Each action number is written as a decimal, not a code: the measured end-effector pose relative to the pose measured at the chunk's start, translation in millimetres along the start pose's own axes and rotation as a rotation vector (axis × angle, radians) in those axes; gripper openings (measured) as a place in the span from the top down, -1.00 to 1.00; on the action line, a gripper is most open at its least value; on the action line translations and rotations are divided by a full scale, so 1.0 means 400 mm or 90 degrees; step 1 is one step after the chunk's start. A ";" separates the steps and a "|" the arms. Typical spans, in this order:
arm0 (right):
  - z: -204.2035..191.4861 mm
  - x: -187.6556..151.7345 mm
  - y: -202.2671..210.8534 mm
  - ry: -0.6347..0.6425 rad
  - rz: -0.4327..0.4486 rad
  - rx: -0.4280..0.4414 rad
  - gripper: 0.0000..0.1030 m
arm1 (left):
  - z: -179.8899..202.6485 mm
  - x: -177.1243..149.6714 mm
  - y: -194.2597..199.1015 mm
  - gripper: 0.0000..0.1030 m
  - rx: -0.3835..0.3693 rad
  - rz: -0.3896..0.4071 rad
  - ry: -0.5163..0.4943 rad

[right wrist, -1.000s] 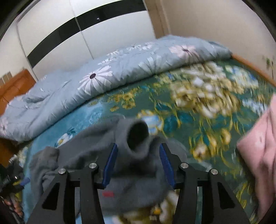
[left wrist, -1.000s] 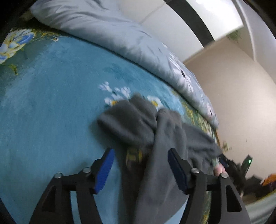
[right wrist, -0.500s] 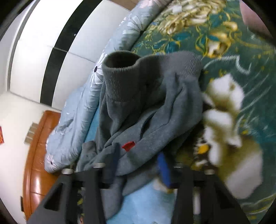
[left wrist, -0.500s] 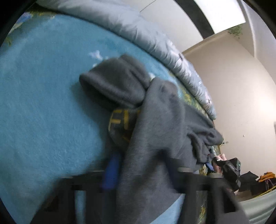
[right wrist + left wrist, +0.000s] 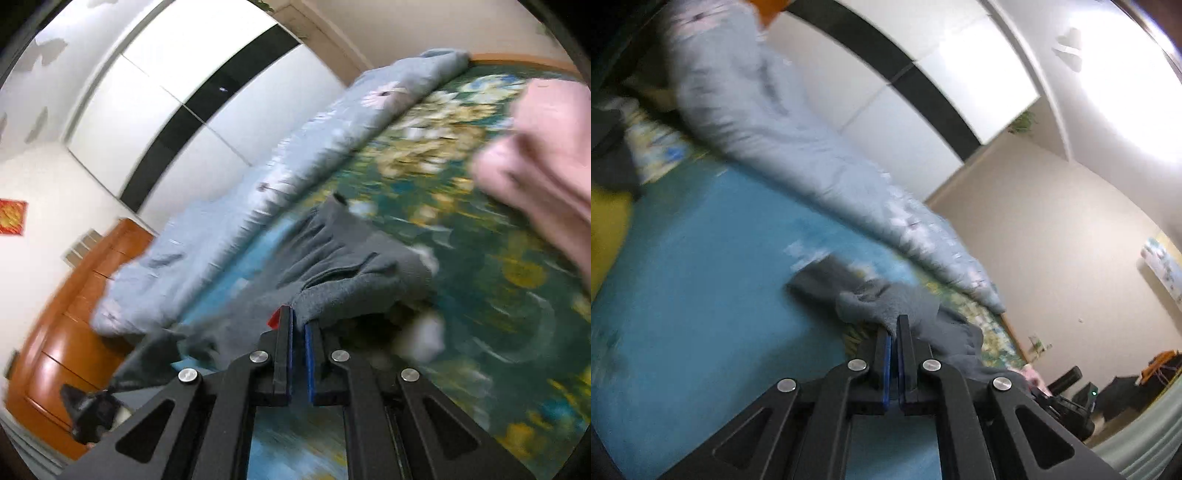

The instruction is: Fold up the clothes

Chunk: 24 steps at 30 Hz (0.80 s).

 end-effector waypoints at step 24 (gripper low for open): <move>0.155 -0.241 0.034 -0.138 -0.085 -0.034 0.13 | 0.006 -0.012 -0.137 -0.35 0.146 -0.126 -0.120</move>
Point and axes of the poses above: each gripper's, at about its wrist camera, not at the fingertips, and y roughly against the way its jaws point, z to its right, x to its top, the point moved 8 cm from there along -y, roughly the way its jaws point, and after that the axes turned 13 degrees about z, right-handed, at the moved point
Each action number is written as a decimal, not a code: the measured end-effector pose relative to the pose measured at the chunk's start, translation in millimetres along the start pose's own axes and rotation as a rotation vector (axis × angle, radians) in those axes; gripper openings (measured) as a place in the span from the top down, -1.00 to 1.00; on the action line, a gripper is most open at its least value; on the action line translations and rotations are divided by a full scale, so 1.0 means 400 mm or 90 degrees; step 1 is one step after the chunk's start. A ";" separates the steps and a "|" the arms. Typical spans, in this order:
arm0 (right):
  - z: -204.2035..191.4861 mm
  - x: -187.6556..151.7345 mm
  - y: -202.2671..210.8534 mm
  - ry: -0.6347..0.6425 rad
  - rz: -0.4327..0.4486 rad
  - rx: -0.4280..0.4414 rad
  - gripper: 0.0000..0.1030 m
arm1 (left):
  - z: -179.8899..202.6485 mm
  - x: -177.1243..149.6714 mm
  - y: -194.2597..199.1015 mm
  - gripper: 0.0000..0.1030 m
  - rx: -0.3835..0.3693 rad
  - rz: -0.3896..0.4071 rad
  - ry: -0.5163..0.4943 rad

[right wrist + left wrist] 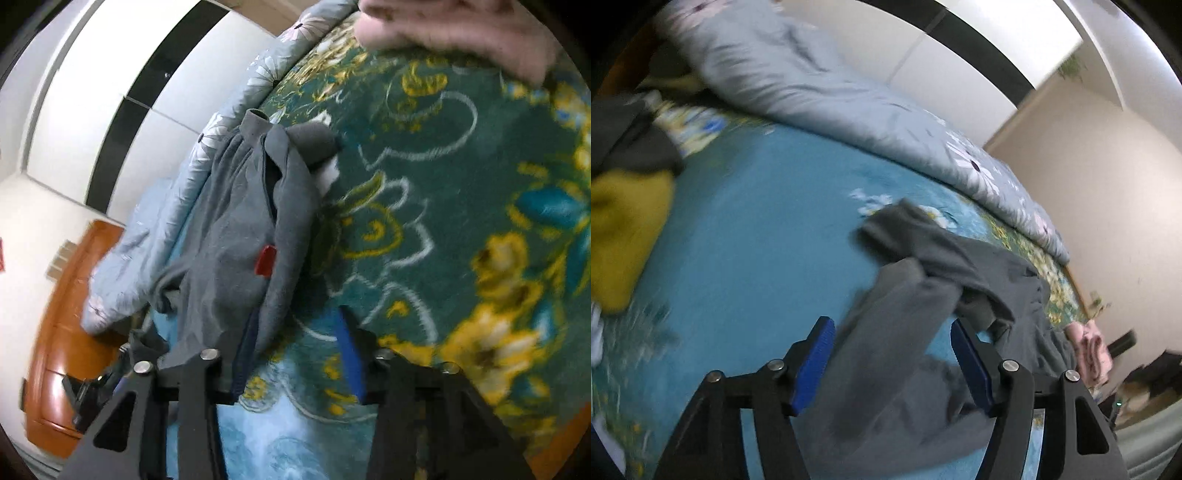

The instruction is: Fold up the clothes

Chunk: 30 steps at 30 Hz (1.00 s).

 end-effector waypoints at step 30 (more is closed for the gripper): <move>-0.214 0.180 0.090 0.062 0.123 0.114 0.85 | 0.102 0.344 0.272 0.73 -0.101 0.245 0.006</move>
Point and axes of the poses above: each gripper's, at about its wrist camera, not at the fingertips, and y roughly against the way its jaws point, z to its right, x to its top, the point moved 8 cm from there along -y, roughly the way its jaws point, and after that the axes turned 13 degrees about z, right-handed, at the moved point
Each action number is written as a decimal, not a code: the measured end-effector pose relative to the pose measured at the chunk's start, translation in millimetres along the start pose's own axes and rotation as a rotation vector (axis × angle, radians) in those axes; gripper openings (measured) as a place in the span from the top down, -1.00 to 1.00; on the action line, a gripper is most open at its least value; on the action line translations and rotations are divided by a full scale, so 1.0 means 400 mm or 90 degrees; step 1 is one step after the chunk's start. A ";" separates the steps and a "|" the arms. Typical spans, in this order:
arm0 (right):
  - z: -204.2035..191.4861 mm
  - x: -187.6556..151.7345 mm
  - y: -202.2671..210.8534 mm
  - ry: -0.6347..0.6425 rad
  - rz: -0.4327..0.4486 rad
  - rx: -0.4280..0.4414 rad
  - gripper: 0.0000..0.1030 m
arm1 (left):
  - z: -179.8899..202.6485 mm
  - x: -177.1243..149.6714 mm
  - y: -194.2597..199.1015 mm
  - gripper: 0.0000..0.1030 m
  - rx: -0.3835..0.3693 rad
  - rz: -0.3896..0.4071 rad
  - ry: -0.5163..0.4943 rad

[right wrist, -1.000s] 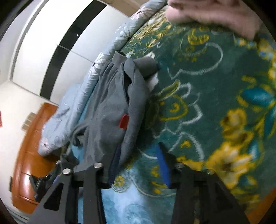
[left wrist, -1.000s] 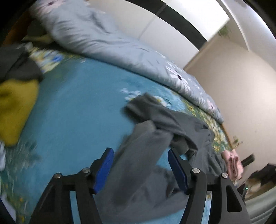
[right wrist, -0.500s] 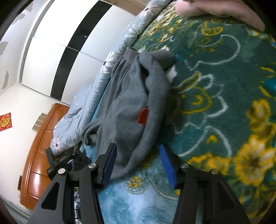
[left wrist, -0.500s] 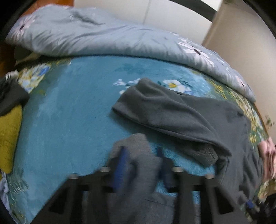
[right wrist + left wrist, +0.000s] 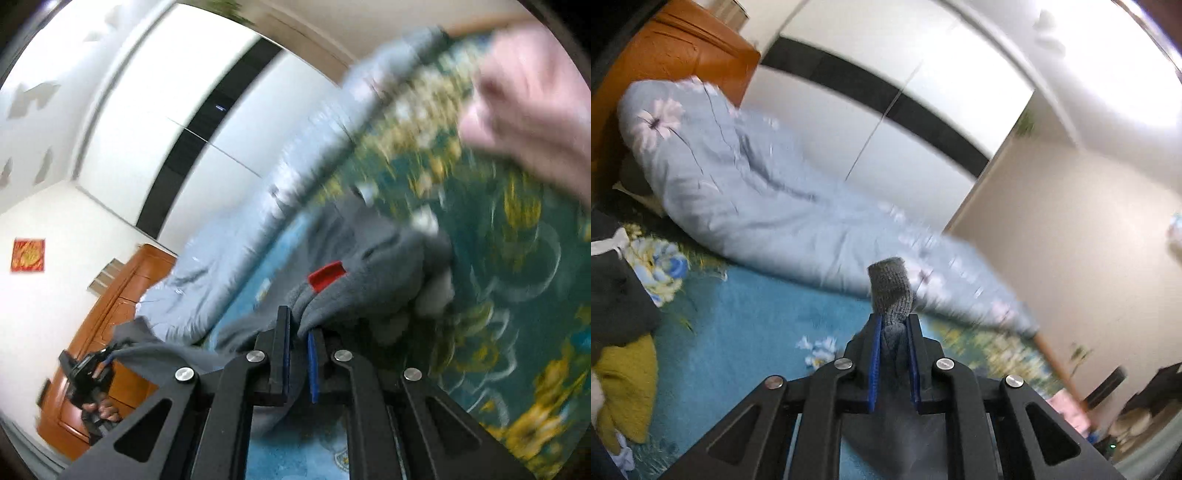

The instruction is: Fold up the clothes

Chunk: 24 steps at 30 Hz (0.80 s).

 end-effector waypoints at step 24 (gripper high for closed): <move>0.269 -0.149 0.101 -0.059 -0.084 -0.128 0.85 | -0.475 -0.498 0.389 0.87 0.214 -0.098 0.207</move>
Point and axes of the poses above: each gripper's, at about its wrist camera, not at the fingertips, and y roughly against the way its jaws point, z to its right, x to its top, the point moved 8 cm from there along -y, roughly the way its jaws point, and after that the axes turned 13 degrees about z, right-handed, at the moved point
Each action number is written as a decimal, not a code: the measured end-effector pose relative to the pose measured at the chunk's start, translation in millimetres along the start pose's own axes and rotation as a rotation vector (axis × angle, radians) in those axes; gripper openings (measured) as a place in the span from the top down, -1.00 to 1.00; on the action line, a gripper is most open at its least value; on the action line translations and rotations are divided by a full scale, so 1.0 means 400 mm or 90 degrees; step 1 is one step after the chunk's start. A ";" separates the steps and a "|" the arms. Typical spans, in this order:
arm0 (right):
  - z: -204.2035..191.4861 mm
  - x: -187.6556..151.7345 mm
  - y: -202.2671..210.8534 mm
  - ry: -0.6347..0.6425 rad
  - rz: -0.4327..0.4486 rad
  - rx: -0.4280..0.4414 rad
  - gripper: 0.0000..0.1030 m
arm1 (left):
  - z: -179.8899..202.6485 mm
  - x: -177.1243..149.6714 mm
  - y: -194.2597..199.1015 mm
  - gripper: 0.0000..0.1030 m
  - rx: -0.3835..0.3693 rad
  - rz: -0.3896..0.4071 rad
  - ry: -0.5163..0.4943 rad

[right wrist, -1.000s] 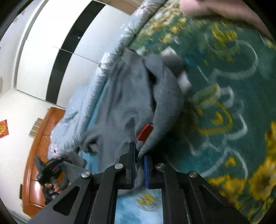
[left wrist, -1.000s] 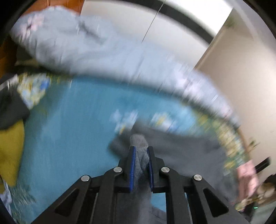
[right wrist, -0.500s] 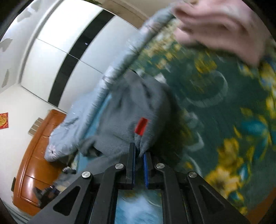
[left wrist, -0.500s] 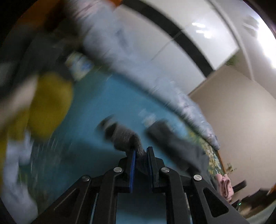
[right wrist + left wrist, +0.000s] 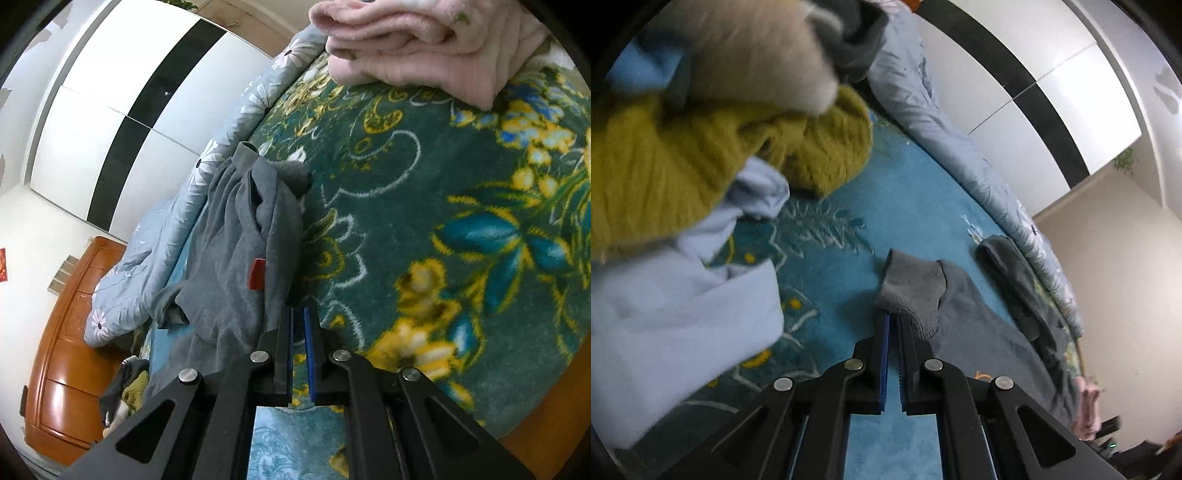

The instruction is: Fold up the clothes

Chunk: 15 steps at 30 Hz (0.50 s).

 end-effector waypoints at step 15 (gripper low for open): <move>-0.043 0.003 -0.023 -0.020 0.001 0.016 0.68 | 0.043 0.001 -0.139 -0.19 0.002 -0.019 0.078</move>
Point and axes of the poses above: each gripper's, at about its wrist camera, not at the fingertips, and y roughly against the way its jaws point, z to its right, x to its top, the point moved 8 cm from there along -y, roughly the way its jaws point, and after that the axes turned 13 degrees about z, right-handed, at the moved point
